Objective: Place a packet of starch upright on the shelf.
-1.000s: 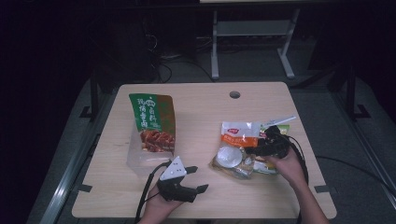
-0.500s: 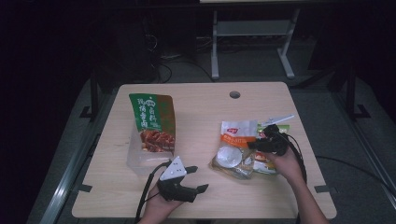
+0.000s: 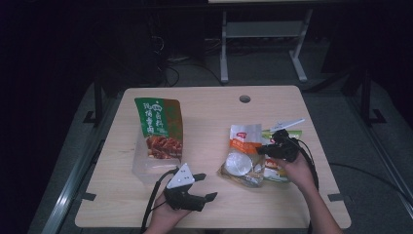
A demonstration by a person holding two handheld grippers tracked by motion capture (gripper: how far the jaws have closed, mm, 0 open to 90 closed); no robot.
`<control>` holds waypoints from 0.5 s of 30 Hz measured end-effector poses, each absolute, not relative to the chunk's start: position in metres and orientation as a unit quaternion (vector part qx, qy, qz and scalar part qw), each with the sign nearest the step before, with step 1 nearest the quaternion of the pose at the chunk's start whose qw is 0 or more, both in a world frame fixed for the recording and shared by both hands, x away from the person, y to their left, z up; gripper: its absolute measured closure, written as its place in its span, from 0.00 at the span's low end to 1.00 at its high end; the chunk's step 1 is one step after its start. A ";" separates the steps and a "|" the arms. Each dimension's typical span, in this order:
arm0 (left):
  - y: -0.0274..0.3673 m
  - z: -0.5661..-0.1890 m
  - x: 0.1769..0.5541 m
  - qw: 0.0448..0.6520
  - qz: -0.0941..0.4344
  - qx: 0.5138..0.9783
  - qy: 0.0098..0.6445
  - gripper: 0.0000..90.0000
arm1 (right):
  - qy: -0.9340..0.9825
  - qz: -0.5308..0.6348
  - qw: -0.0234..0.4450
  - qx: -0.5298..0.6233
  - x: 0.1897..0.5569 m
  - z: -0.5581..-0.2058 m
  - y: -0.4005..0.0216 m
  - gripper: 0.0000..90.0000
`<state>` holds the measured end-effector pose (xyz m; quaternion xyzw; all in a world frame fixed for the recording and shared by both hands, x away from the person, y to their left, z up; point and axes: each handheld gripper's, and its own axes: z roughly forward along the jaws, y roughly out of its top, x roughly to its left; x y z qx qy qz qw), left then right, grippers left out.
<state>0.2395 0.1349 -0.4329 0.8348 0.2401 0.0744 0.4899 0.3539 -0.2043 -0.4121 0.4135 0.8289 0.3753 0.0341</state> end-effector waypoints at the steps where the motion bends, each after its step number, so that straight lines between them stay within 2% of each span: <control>1: 0.135 -0.433 0.239 0.490 0.074 0.835 0.240 0.31 | 0.829 0.375 0.034 0.414 0.354 -0.412 -0.204 0.99; 15: 0.133 -0.435 0.240 0.490 0.070 0.834 0.245 0.31 | 0.834 0.364 0.037 0.413 0.354 -0.412 -0.203 0.99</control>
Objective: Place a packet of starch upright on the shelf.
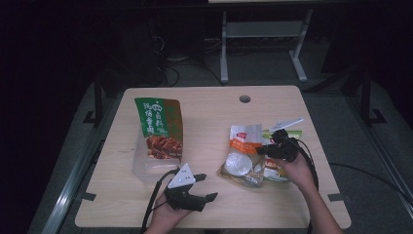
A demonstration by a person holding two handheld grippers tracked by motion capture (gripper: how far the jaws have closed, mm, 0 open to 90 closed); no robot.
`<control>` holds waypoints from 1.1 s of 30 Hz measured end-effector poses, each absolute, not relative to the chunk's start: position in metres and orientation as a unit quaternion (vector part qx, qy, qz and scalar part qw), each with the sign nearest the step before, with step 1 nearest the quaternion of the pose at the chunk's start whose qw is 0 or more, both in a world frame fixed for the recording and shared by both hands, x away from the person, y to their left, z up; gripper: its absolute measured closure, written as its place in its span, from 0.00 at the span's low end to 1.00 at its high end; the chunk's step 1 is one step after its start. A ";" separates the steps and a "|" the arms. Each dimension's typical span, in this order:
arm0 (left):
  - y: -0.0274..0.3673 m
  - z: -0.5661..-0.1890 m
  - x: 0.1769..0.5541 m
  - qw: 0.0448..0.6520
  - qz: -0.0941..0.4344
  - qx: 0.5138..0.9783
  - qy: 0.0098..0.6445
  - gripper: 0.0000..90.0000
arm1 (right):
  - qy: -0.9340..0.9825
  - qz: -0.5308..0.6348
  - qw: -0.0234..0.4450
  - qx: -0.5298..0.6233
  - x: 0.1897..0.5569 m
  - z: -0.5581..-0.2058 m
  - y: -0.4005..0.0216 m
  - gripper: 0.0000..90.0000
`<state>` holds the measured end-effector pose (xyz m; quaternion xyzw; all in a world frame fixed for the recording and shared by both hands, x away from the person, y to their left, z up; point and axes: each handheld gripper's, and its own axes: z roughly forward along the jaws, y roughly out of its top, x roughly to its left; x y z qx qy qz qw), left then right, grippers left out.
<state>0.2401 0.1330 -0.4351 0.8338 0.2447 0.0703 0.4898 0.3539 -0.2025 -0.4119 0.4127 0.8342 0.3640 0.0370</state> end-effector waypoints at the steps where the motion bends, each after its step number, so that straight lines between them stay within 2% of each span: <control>1: 0.133 -0.435 0.240 0.490 0.070 0.834 0.245 0.31 | 0.834 0.364 0.037 0.413 0.354 -0.412 -0.203 0.99; 10: 0.132 -0.436 0.239 0.488 0.067 0.835 0.244 0.31 | 0.835 0.365 0.038 0.409 0.353 -0.415 -0.201 0.98; 18: 0.134 -0.440 0.243 0.486 0.059 0.833 0.256 0.32 | 0.831 0.370 0.019 0.414 0.354 -0.425 -0.201 0.98; 28: 0.132 -0.438 0.239 0.483 0.066 0.838 0.245 0.32 | 0.833 0.377 0.023 0.403 0.352 -0.420 -0.198 0.99; 33: 0.132 -0.438 0.240 0.485 0.069 0.836 0.245 0.32 | 0.833 0.399 0.035 0.382 0.344 -0.406 -0.192 1.00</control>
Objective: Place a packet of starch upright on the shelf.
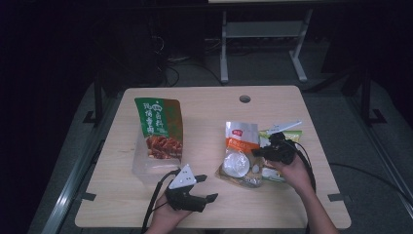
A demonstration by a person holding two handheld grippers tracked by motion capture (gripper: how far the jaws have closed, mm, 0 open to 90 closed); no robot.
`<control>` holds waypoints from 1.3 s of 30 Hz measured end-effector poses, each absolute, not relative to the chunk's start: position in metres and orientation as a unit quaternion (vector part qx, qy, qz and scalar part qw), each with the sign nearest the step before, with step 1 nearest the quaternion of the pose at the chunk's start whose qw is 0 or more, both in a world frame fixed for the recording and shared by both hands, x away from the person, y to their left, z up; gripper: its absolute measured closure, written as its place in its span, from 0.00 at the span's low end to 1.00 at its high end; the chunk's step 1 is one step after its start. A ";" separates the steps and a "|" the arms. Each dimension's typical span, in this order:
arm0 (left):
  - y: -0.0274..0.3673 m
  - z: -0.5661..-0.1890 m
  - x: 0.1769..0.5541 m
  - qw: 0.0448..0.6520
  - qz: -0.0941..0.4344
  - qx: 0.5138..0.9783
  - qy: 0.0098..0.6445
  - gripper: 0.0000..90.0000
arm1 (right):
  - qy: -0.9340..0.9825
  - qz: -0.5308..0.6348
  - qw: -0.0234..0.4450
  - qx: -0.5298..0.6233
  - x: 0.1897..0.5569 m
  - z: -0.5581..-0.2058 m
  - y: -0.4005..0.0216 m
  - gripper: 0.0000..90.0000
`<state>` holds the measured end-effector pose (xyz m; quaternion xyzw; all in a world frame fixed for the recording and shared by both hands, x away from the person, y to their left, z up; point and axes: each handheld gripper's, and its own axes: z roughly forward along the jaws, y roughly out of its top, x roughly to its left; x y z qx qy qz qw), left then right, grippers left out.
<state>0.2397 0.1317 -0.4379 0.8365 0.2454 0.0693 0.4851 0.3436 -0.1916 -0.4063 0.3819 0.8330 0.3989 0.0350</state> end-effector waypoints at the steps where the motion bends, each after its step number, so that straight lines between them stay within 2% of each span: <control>1: 0.132 -0.438 0.240 0.485 0.070 0.836 0.245 0.32 | 0.833 0.402 0.037 0.377 0.342 -0.403 -0.191 1.00; 16: 0.135 -0.437 0.243 0.490 0.071 0.832 0.252 0.31 | 0.859 0.424 0.064 0.280 0.321 -0.352 -0.148 1.00; 23: 0.143 -0.431 0.246 0.510 0.078 0.815 0.265 0.31 | 0.863 0.435 0.075 0.246 0.310 -0.329 -0.136 1.00; 30: 0.151 -0.424 0.248 0.542 0.076 0.791 0.275 0.29 | 0.858 0.462 0.066 0.216 0.299 -0.305 -0.132 1.00; 37: 0.156 -0.417 0.248 0.581 0.049 0.767 0.267 0.30 | 0.864 0.474 0.042 0.165 0.285 -0.290 -0.116 1.00; 38: 0.157 -0.417 0.248 0.588 0.039 0.765 0.260 0.35 | 0.864 0.476 0.037 0.158 0.284 -0.290 -0.113 1.00; 39: 0.159 -0.415 0.247 0.592 0.033 0.763 0.257 0.52 | 0.866 0.475 0.030 0.152 0.284 -0.291 -0.109 1.00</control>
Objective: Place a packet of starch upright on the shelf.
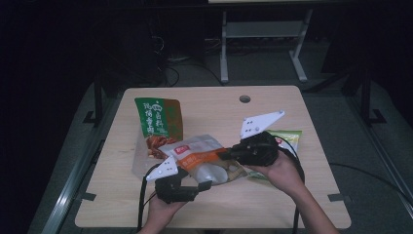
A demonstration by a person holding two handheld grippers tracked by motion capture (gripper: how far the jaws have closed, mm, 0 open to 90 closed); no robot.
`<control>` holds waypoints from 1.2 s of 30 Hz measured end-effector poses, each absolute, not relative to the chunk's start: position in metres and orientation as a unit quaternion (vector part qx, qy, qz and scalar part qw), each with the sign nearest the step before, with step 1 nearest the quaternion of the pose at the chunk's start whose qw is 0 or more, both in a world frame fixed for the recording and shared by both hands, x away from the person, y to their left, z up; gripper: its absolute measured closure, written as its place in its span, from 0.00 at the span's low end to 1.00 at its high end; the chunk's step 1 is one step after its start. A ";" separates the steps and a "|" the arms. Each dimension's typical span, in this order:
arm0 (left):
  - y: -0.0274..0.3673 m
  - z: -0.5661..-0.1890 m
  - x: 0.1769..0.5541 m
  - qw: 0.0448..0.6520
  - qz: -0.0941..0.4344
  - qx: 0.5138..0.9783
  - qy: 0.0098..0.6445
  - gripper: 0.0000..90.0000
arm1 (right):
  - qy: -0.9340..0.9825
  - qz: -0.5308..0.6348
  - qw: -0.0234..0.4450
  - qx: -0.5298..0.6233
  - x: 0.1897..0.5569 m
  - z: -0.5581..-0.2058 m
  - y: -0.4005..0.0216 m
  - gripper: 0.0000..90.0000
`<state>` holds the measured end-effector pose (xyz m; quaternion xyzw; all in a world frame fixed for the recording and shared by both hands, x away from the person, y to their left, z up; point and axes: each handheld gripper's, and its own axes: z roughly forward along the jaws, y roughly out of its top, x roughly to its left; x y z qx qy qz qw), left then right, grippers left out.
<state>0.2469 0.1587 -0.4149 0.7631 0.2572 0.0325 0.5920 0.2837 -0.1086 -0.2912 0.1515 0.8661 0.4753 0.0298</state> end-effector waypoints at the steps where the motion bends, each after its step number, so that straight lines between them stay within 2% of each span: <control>1: 0.159 -0.415 0.247 0.592 0.033 0.763 0.257 0.57 | 0.866 0.475 0.030 0.152 0.284 -0.291 -0.109 1.00; 3: 0.161 -0.412 0.247 0.588 0.030 0.763 0.267 0.61 | 0.871 0.468 0.026 0.148 0.283 -0.293 -0.104 1.00; 5: 0.167 -0.410 0.246 0.597 0.041 0.755 0.270 0.88 | 0.874 0.462 0.028 0.146 0.284 -0.295 -0.101 1.00; 6: 0.174 -0.408 0.249 0.600 0.042 0.748 0.280 0.88 | 0.877 0.456 0.031 0.147 0.285 -0.297 -0.100 1.00; 7: 0.174 -0.408 0.249 0.600 0.042 0.748 0.280 0.95 | 0.877 0.456 0.031 0.147 0.285 -0.297 -0.100 1.00; 15: 0.178 -0.403 0.245 0.600 0.075 0.744 0.285 0.99 | 0.867 0.471 0.014 0.162 0.292 -0.307 -0.105 1.00; 22: 0.178 -0.401 0.243 0.600 0.090 0.738 0.294 1.00 | 0.880 0.449 0.017 0.157 0.292 -0.313 -0.097 0.97; 25: 0.179 -0.403 0.243 0.598 0.094 0.736 0.305 1.00 | 0.887 0.434 0.047 0.152 0.289 -0.318 -0.089 0.99; 30: 0.178 -0.404 0.243 0.594 0.095 0.737 0.309 1.00 | 0.887 0.433 0.029 0.159 0.294 -0.325 -0.086 0.98; 33: 0.176 -0.403 0.242 0.592 0.099 0.740 0.303 1.00 | 0.889 0.429 0.021 0.162 0.294 -0.329 -0.082 0.93; 36: 0.179 -0.405 0.242 0.594 0.098 0.737 0.308 1.00 | 0.895 0.417 0.043 0.153 0.293 -0.331 -0.077 0.99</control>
